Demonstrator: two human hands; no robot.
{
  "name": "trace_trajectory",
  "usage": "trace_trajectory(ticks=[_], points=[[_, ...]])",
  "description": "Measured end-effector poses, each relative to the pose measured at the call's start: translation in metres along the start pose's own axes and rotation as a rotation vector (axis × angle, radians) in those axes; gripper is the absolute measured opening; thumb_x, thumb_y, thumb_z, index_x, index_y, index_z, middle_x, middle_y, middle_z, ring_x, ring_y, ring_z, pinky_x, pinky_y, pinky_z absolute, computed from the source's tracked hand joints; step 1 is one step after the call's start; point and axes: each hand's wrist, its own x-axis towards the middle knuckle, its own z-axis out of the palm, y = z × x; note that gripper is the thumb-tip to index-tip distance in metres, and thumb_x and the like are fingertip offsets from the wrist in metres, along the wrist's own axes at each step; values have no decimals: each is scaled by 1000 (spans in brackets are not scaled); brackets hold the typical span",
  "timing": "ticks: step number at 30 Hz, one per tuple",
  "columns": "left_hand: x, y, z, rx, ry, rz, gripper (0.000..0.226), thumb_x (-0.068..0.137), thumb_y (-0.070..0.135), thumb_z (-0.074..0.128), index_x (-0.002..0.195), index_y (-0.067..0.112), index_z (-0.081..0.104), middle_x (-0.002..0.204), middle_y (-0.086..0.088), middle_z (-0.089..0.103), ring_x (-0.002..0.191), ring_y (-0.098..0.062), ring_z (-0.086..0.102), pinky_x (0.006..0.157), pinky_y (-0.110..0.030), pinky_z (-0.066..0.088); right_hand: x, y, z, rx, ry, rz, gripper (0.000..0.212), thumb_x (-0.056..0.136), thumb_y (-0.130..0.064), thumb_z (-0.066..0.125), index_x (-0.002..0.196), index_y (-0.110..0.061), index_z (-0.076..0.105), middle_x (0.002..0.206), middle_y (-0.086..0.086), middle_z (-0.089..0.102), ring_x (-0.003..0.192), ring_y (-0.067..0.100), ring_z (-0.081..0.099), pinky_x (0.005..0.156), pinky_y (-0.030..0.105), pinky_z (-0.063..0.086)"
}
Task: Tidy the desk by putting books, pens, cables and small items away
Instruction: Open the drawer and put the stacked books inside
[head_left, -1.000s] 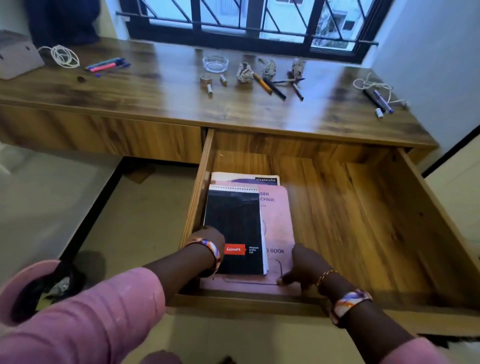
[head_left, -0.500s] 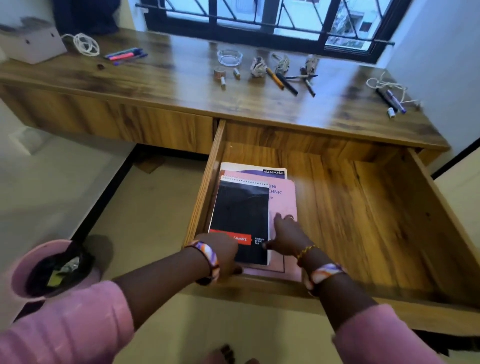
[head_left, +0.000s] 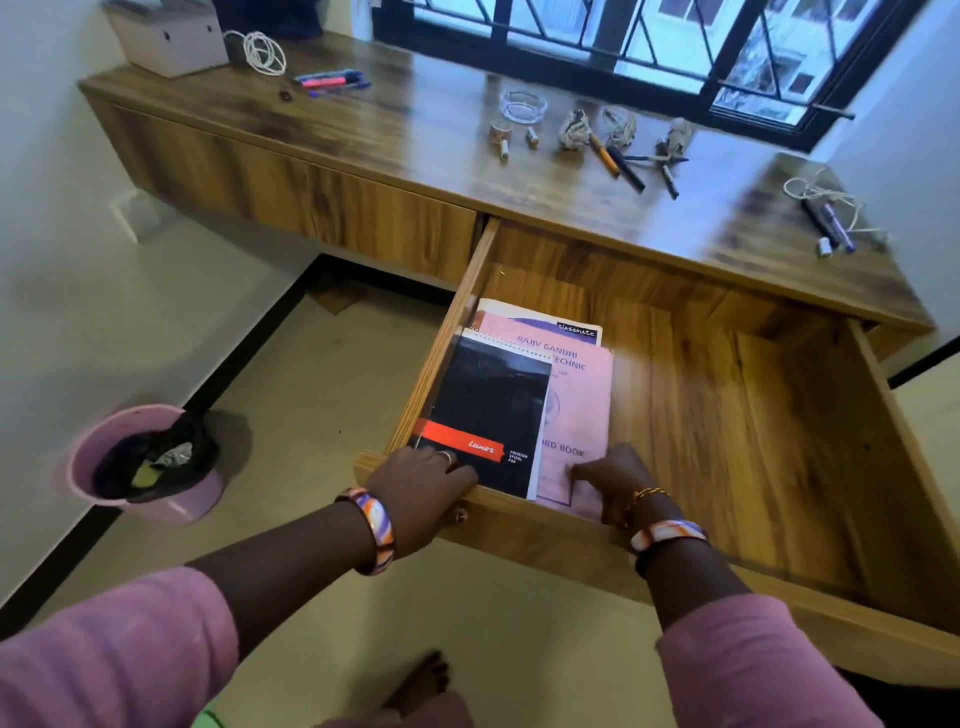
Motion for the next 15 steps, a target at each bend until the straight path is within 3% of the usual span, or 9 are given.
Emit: trace_trajectory(ticks=[5,9,12,15], points=[[5,5,-6,60,-48,8,47,91,50,43,123,16,47,121,-6,53,108,-23,52,87,-33,44,-11,-10,-3,-275,-159,-109,45,75,-4,73,118,0,60,121,16,62,109,34,59,95,41,49],[15,7,-11,115,-70,76,43,93,47,41,115,12,52,113,-7,57,101,-23,56,79,-33,47,-26,-24,-18,-334,-275,-36,44,82,-10,68,123,-3,55,127,14,58,113,32,57,95,40,49],[13,-7,-5,20,-50,150,41,93,48,39,111,14,53,115,-5,54,103,-21,53,80,-31,46,-50,-27,-19,-573,-214,-121,42,85,-30,65,119,-7,59,121,10,61,107,26,58,78,28,47],[15,-22,3,29,12,216,55,89,59,25,111,17,52,115,-3,53,103,-19,51,75,-29,42,-75,-4,-7,-654,-12,-429,38,94,-41,45,98,-9,65,105,11,68,89,26,63,57,24,36]])
